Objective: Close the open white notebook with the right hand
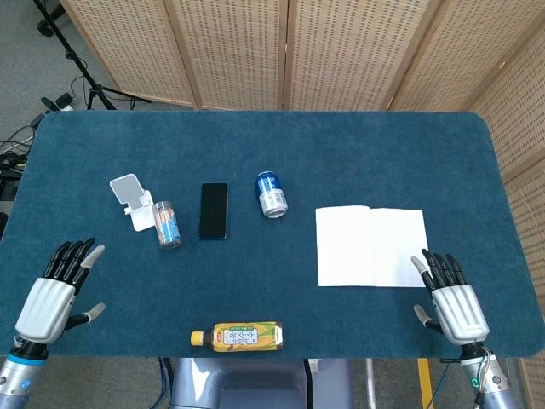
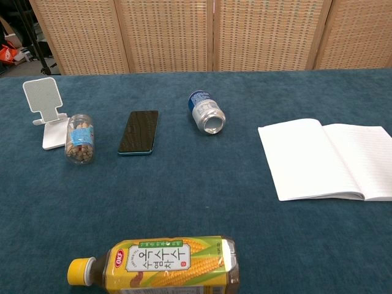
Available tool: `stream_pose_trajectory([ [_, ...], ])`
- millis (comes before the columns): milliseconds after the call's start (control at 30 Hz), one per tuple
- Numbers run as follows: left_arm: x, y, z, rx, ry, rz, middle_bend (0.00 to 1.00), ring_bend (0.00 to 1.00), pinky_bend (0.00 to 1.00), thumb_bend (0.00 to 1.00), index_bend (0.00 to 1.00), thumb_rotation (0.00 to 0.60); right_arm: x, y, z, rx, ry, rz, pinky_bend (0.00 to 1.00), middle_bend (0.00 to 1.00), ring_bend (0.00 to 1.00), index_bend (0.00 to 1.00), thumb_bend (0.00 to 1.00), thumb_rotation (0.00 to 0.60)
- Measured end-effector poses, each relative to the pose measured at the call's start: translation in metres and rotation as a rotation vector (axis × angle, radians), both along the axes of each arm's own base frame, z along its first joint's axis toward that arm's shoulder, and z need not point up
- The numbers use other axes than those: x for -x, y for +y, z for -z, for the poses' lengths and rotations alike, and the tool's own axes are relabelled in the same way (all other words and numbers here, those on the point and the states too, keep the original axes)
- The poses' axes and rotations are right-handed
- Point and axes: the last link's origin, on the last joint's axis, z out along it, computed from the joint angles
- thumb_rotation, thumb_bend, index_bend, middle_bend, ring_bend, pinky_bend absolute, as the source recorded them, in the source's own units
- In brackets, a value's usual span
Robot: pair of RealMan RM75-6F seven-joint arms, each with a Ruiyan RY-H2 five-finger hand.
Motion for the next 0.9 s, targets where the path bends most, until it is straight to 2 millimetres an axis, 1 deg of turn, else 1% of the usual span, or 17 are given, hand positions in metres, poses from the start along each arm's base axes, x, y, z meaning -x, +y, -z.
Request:
stream_pose_trajectory([
  [500, -0.0006, -0.0015, -0.0008, -0.004, -0.003, 0.002, 0.00, 0.00, 0.00, 0.00, 0.00, 0.600, -0.0030, 0.0023, 0.0015, -0.002, -0.004, -0.017, 0.00, 0.00, 0.00, 0.00, 0.34, 0.600],
  [900, -0.0018, -0.0026, -0.0012, -0.003, -0.006, 0.004, 0.00, 0.00, 0.00, 0.00, 0.00, 0.600, -0.0056, 0.0039, 0.0070, -0.012, -0.004, -0.028, 0.00, 0.00, 0.00, 0.00, 0.34, 0.600],
])
